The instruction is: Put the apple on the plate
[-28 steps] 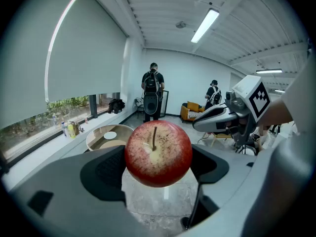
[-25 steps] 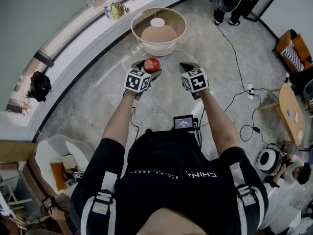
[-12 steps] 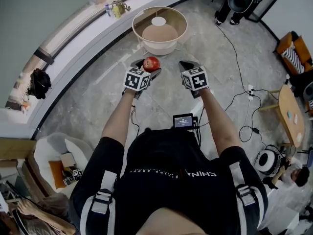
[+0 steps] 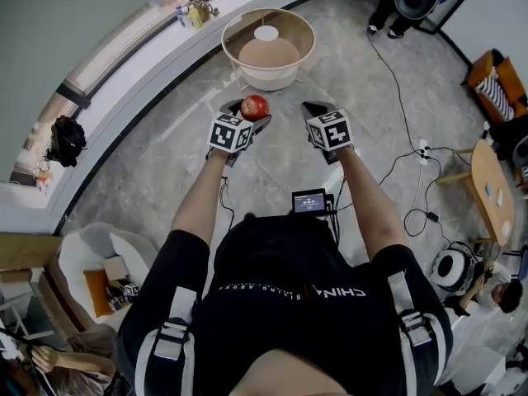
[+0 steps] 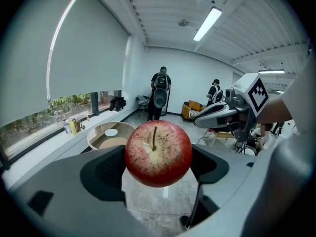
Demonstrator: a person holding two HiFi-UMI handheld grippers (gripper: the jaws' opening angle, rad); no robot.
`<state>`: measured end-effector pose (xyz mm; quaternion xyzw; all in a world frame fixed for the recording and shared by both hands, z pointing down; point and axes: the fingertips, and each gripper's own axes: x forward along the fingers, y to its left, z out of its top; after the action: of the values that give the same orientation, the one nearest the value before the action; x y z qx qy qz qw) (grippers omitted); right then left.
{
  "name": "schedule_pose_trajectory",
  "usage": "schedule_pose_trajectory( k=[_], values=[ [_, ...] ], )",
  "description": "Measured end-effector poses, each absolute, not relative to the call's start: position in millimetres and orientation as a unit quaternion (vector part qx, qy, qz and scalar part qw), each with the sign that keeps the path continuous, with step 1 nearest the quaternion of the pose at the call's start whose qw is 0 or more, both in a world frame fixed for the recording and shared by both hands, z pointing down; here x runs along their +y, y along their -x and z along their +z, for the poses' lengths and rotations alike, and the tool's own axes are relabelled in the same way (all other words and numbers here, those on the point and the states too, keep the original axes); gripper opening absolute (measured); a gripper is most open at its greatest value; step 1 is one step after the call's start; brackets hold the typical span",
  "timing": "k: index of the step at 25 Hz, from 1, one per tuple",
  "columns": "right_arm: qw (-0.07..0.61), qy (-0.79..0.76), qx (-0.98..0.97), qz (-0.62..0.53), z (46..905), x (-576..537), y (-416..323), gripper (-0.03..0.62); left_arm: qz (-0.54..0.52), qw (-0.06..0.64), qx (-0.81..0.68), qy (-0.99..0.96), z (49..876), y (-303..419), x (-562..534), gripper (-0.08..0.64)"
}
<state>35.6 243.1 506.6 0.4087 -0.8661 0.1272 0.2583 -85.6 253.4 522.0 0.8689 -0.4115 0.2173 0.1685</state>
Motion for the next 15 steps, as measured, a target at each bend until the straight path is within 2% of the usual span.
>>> schedule_pose_trajectory(
  k=[15],
  values=[
    [0.26, -0.397, -0.87, 0.136, 517.5, 236.1, -58.7, 0.032, 0.223, 0.168, -0.419, -0.864, 530.0, 64.5, 243.6, 0.414]
  ],
)
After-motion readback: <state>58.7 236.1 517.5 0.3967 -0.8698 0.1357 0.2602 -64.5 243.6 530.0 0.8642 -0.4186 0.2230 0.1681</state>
